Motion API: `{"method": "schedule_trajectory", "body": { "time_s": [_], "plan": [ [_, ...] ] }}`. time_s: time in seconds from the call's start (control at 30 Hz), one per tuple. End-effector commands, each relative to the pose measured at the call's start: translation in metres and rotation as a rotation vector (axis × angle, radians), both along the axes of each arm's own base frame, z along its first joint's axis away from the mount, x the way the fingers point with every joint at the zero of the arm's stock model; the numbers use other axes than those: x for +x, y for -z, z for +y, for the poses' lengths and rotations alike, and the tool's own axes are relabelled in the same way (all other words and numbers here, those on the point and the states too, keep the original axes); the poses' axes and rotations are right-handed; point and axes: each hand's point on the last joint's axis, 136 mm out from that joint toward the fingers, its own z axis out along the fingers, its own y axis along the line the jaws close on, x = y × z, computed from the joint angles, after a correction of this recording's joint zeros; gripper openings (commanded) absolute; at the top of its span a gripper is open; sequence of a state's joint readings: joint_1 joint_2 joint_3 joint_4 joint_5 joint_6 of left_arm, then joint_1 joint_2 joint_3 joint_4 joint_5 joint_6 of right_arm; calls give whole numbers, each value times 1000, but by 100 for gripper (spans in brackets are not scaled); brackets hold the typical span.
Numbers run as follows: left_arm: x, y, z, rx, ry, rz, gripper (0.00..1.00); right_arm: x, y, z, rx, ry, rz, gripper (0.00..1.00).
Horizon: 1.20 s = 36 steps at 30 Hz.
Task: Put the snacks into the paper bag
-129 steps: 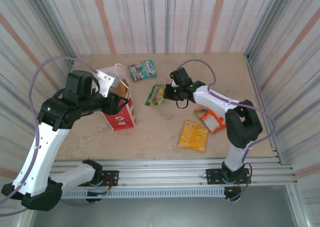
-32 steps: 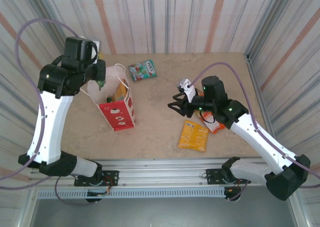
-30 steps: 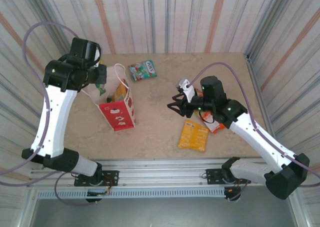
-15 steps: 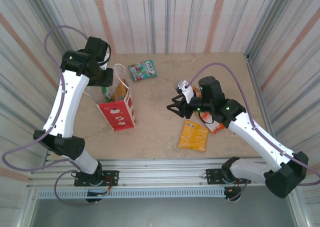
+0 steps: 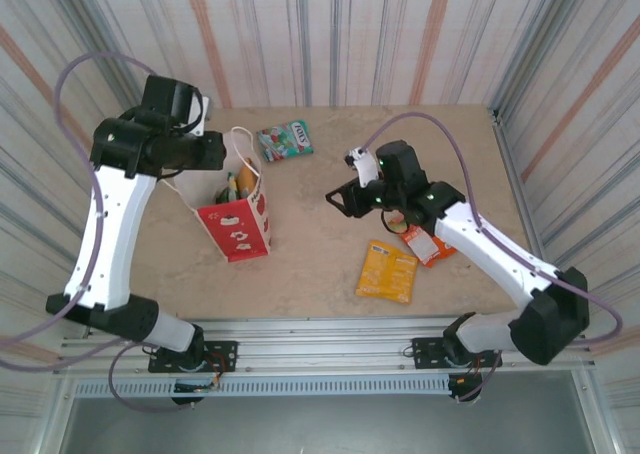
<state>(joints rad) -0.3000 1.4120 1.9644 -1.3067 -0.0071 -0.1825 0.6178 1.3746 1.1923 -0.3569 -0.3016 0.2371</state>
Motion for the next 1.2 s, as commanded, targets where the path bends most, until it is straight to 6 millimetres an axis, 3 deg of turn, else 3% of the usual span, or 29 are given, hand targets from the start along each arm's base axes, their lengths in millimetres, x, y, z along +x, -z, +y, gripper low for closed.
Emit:
{"method": "schedule_trajectory", "body": {
  "time_s": [0.0, 0.3, 0.6, 0.8, 0.97, 1.17],
  "plan": [
    [-4, -13, -18, -86, 106, -83, 54, 35, -6, 6, 50, 171, 72, 57],
    [-28, -17, -48, -202, 314, -185, 55, 122, 53, 7, 228, 468, 457, 57],
    [-35, -15, -45, -201, 319, -232, 55, 194, 112, 31, 296, 551, 539, 57],
    [-39, -16, -43, -204, 309, -226, 54, 230, 137, 40, 289, 581, 531, 57],
    [-36, -18, -43, -206, 303, -231, 53, 250, 163, 45, 277, 599, 537, 57],
    [-31, -13, -45, -208, 304, -213, 53, 269, 178, 51, 267, 607, 518, 55]
  ]
}}
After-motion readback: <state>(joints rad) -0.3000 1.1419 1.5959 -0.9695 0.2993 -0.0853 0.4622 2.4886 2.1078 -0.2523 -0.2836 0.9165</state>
